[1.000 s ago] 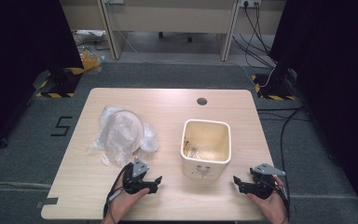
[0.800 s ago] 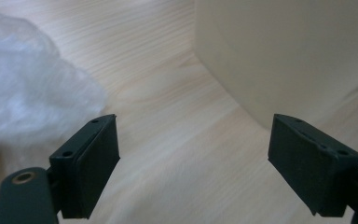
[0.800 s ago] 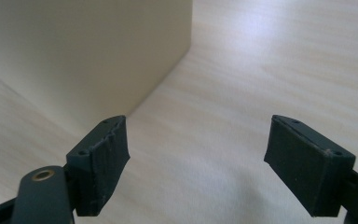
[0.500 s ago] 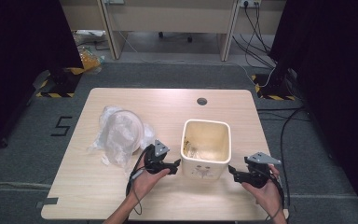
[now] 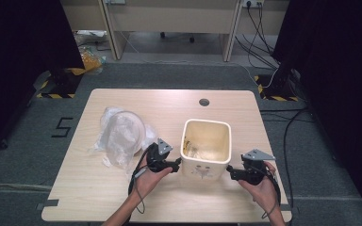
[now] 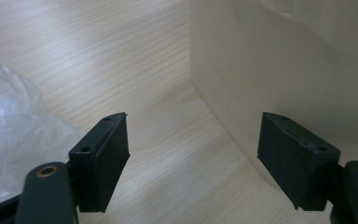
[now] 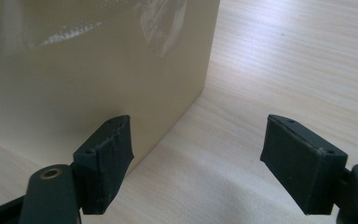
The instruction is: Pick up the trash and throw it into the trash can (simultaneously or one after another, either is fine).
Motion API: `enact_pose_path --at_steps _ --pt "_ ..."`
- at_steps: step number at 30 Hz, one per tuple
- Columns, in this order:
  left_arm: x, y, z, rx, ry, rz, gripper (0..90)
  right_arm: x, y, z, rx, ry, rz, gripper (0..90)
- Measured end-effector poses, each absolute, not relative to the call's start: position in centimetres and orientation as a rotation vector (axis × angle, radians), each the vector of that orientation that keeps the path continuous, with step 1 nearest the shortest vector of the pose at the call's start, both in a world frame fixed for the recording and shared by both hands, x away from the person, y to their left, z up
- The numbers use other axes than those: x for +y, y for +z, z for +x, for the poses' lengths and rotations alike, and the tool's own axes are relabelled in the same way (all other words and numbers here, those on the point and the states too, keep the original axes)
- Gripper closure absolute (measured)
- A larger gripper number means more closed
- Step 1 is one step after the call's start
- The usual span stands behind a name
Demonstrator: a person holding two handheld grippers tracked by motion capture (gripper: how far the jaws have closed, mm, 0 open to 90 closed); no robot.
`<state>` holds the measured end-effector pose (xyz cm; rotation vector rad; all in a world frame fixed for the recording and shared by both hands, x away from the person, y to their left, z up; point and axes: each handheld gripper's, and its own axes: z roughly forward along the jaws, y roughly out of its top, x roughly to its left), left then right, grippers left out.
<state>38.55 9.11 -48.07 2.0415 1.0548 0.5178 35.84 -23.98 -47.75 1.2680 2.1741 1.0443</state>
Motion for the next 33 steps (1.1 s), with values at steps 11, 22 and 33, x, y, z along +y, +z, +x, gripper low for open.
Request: enact_pose_path --at_steps 11,22,33 --pt "11.3 -46.9 40.5 1.113 0.555 2.073 24.8 -21.5 -47.7 38.7 2.211 1.044 1.214 24.7" --pt "12.6 -46.8 41.8 1.164 0.615 2.064 27.5 -19.3 -47.5 41.2 2.237 1.029 1.191 26.9" --pt "12.6 -46.7 43.3 1.206 0.633 2.048 29.3 -18.7 -47.4 43.0 2.236 1.018 1.207 26.9"
